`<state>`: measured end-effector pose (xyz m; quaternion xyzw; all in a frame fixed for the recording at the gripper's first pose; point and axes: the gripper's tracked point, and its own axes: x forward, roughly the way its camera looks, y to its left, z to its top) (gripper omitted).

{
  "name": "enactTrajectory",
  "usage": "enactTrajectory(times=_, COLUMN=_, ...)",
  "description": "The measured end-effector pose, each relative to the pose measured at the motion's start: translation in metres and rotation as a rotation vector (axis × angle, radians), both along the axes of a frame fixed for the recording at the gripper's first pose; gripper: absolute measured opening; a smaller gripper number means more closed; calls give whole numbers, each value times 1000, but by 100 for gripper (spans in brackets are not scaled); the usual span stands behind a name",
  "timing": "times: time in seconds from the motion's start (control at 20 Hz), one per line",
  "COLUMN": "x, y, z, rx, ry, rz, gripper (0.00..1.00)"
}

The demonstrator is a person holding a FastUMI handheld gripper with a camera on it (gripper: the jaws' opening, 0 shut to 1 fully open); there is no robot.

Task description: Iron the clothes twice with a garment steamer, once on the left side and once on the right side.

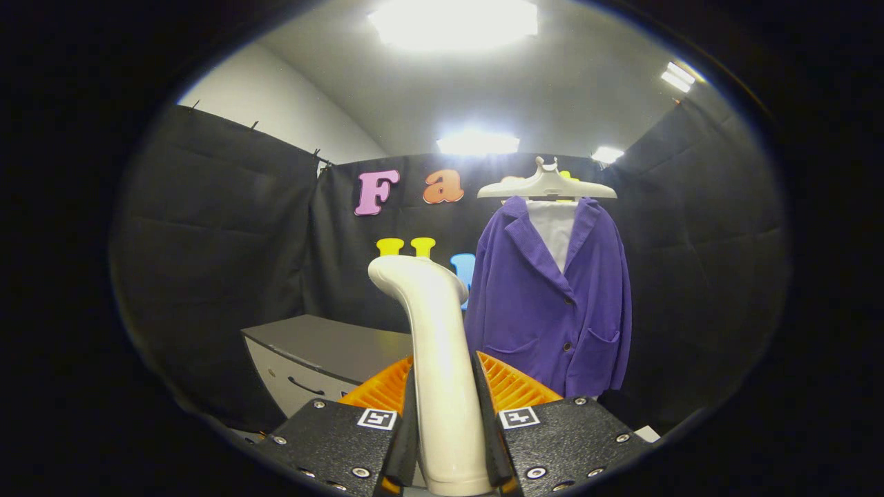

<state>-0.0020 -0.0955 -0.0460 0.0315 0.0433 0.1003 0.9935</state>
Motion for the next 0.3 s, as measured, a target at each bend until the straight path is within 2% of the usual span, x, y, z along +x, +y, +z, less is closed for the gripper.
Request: enactTrajectory(times=0.3, x=-3, y=-3, z=-6, rx=3, ry=15, rz=0, gripper=39)
